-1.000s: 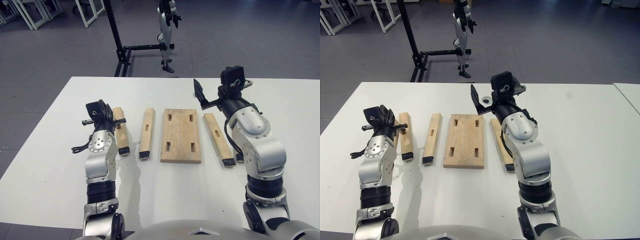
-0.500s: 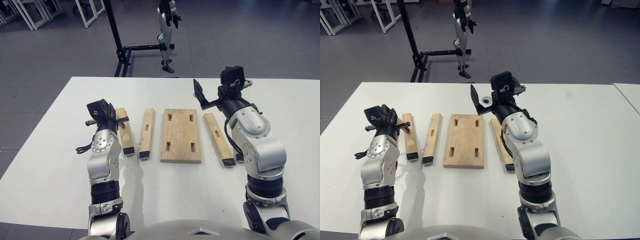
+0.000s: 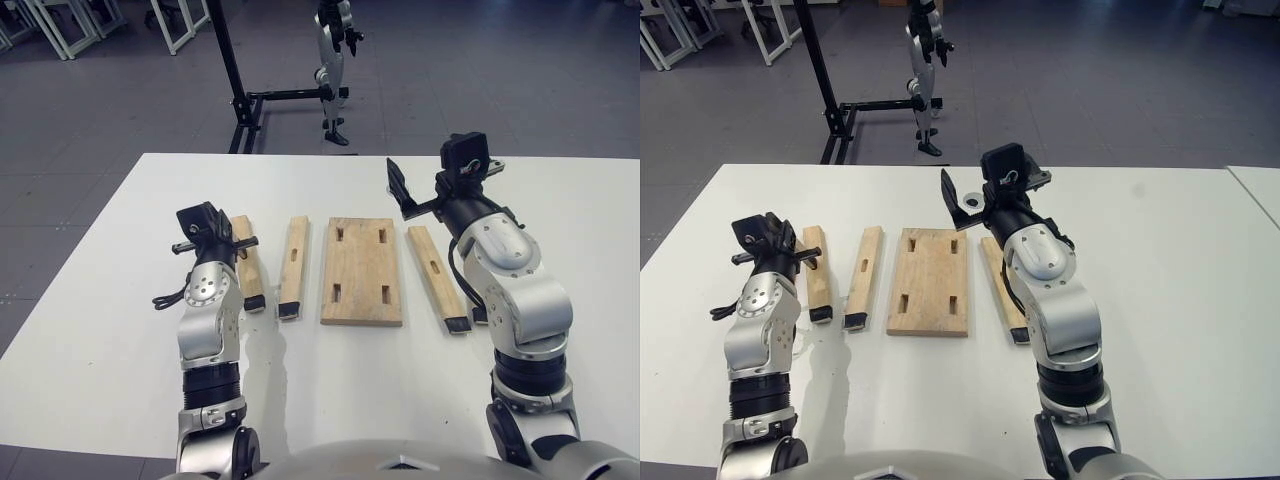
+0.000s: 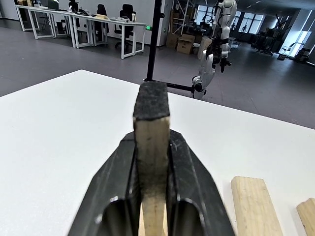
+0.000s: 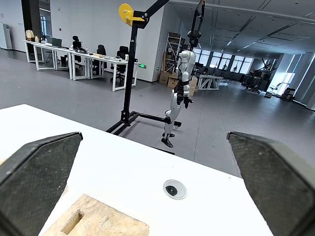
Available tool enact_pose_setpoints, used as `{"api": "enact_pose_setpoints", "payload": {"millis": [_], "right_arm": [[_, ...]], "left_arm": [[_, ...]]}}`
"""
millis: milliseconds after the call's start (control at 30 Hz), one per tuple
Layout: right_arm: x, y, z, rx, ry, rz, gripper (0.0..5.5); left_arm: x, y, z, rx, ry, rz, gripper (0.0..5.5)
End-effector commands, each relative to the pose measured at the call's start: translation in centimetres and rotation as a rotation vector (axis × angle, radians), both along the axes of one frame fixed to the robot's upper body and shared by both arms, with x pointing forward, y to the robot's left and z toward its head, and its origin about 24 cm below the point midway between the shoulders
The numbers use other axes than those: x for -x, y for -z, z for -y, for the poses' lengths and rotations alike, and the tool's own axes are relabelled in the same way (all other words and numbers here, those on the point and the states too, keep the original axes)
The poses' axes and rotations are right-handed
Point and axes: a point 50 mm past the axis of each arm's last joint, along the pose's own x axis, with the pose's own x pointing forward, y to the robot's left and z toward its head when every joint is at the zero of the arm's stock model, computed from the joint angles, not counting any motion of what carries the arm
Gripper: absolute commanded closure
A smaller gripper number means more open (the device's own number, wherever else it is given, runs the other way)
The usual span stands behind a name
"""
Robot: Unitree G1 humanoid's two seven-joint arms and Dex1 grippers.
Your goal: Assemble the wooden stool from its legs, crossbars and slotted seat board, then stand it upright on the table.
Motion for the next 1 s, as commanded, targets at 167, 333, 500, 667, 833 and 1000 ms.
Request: {"api": "enact_pose_setpoints", "payload": {"millis": [167, 333, 500, 667, 833, 1000], "right_arm": [[0.0, -0.3, -0.1, -0.003, 0.001, 0.013, 0.01], [0.0, -0.4, 0.0, -0.004, 0.004, 0.012, 0.01], [0.0, -0.5, 0.0, -0.003, 0.002, 0.013, 0.01], [0.0, -0.5, 0.2, 0.0, 0.006, 0.011, 0.01], [-0.1, -0.4, 0.1, 0.001, 0.005, 0.006, 0.01], [-0.1, -0.4, 0.0, 0.001, 0.0, 0.008, 0.01]], "left_arm": [[1.2, 4.4, 0.6, 0.042, 0.0, -0.142, 5.07], [3.3, 9.1, 0.4, 0.002, 0.106, -0.462, 5.07], [4.5, 10.5, -0.2, 0.003, 0.107, -0.561, 5.07], [4.1, 9.1, -0.1, 0.045, 0.072, -0.423, 5.07], [2.0, 4.7, 2.4, 0.011, 0.228, -0.149, 5.07], [2.0, 4.2, 3.4, 0.013, 0.304, -0.117, 5.07]]}}
